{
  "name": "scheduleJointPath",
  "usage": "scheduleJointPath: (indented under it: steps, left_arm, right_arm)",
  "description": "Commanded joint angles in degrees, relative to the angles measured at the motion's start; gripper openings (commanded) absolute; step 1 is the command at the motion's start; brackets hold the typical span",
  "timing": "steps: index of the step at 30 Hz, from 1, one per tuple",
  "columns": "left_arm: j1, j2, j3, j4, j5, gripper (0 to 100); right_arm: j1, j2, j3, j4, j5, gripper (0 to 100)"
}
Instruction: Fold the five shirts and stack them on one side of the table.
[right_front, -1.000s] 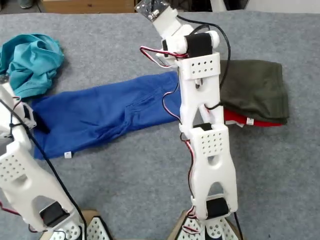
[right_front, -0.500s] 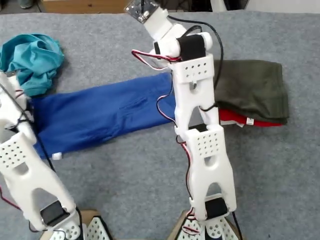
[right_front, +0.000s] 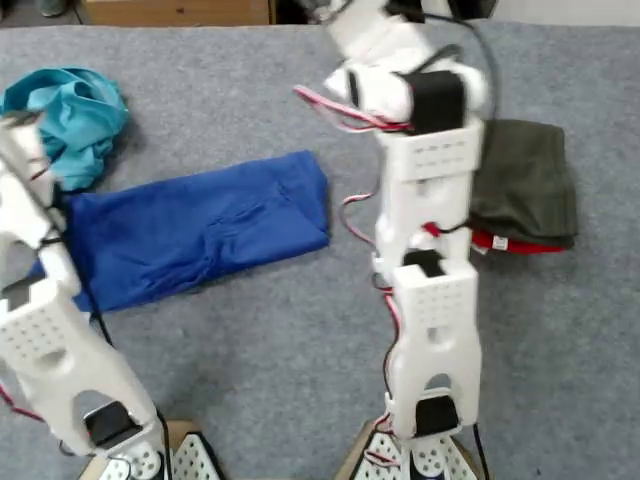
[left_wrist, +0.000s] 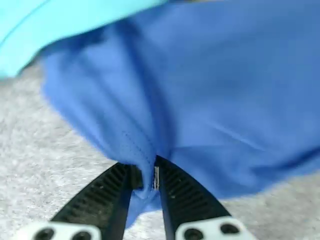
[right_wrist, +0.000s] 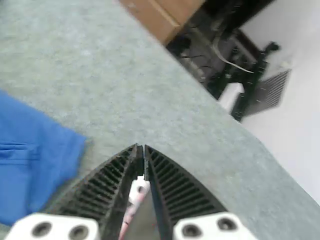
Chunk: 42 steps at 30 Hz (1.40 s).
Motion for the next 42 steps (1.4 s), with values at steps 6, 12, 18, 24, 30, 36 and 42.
scheduleJointPath:
  steps: [6, 12, 18, 24, 30, 36, 42]
  left_arm:
    - [20.6, -12.4, 4.1, 0.4, 9.7, 3]
    - [31.2, -12.3, 0.4, -2.0, 16.9, 3]
    - [40.3, -12.3, -1.6, -6.9, 22.7, 3]
    - [46.8, -12.3, -1.6, -12.9, 26.6, 3]
    - [49.6, -12.2, -1.3, -15.7, 28.2, 3]
    - [51.4, -12.2, -1.3, -18.3, 31.1, 3]
    - [52.9, -9.6, -1.8, -19.4, 31.2, 3]
  right_arm:
    - [12.9, -5.7, -2.0, -2.5, 0.1, 1.5]
    - [21.5, -5.9, -2.1, -4.7, 0.1, 1.5]
    - [27.6, -6.3, -2.1, -6.3, 0.1, 1.5]
    - [27.6, -7.4, -2.0, -5.9, 0.1, 1.5]
    - [27.5, -7.5, -2.0, -5.9, 0.1, 1.5]
    - [27.5, -7.5, -2.0, -5.9, 0.1, 1.5]
    - [27.5, -7.5, -2.0, -5.9, 0.1, 1.5]
